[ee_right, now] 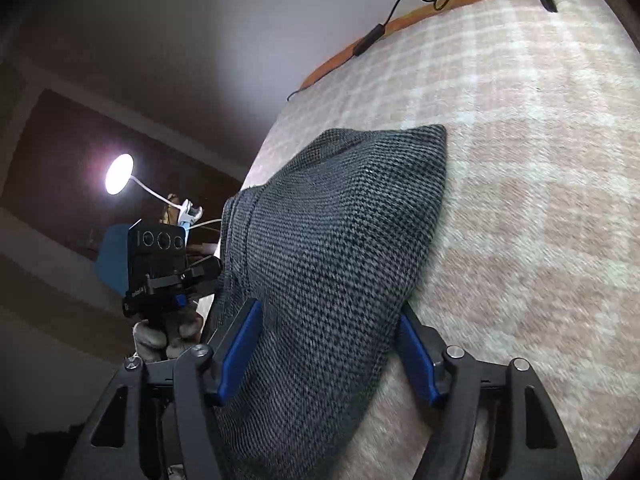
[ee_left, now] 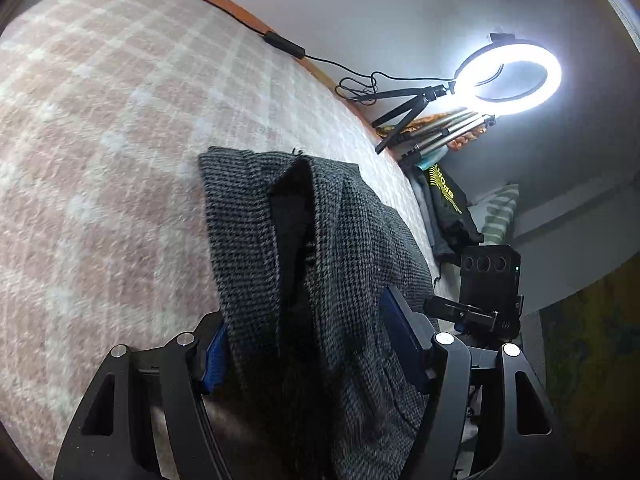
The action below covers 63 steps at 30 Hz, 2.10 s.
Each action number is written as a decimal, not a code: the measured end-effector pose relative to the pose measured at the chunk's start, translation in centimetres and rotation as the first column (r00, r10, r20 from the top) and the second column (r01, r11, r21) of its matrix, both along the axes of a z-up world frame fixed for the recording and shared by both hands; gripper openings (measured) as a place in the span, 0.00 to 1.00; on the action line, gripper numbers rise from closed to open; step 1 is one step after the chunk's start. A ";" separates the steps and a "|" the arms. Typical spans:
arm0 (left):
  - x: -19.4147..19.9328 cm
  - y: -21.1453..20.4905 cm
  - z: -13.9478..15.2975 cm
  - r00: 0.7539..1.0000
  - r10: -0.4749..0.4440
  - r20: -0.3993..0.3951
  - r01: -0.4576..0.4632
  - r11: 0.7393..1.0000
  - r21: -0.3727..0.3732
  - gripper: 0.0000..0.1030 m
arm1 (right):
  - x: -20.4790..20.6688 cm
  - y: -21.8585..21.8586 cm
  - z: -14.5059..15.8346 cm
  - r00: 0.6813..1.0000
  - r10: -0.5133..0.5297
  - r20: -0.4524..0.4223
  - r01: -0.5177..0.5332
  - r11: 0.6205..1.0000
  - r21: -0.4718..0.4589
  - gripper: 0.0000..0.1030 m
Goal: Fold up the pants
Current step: 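Grasp the folded shorts with both grippers and lift them off the bed, then carry the folded shorts with both grippers toward the black SPORT clothing stack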
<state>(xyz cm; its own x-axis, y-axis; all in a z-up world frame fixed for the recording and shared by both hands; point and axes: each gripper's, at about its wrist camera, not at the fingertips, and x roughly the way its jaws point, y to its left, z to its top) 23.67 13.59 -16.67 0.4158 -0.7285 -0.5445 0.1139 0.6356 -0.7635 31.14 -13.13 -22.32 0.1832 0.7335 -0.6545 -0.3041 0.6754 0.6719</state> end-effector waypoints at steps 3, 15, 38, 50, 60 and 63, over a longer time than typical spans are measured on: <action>0.1 -0.3 0.0 1.000 0.017 0.010 -0.018 1.000 0.005 0.63 | 0.2 0.3 0.0 1.000 -0.012 -0.005 0.012 1.000 -0.013 0.52; -1.0 -0.9 1.3 0.996 0.051 0.073 -0.057 0.995 0.083 0.26 | -1.9 5.4 3.4 0.990 0.010 0.141 0.023 0.972 -0.232 0.19; -3.3 -7.6 12.9 0.928 -0.061 0.366 -0.004 0.985 0.173 0.20 | -8.6 4.6 16.0 0.873 0.068 0.483 0.162 0.894 -0.418 0.15; 0.8 -18.7 18.5 0.859 -0.212 0.467 0.127 0.970 0.207 0.20 | -10.7 -4.8 22.1 0.805 -0.067 0.589 0.359 0.846 -0.394 0.15; 4.1 -28.8 20.9 0.795 -0.320 0.515 0.211 0.942 0.259 0.20 | -11.0 -12.9 24.7 0.747 -0.166 0.644 0.493 0.788 -0.369 0.15; 4.7 -31.0 21.1 0.780 -0.346 0.522 0.236 0.934 0.268 0.20 | -10.8 -15.3 25.0 0.733 -0.187 0.654 0.523 0.770 -0.366 0.15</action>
<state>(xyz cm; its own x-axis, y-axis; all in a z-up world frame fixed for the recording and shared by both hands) 28.33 -17.44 4.43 0.4684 -0.7778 -0.4190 0.6816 0.6199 -0.3887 20.29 -28.44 2.66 0.8025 0.1310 -0.5820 -0.1617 0.9868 -0.0008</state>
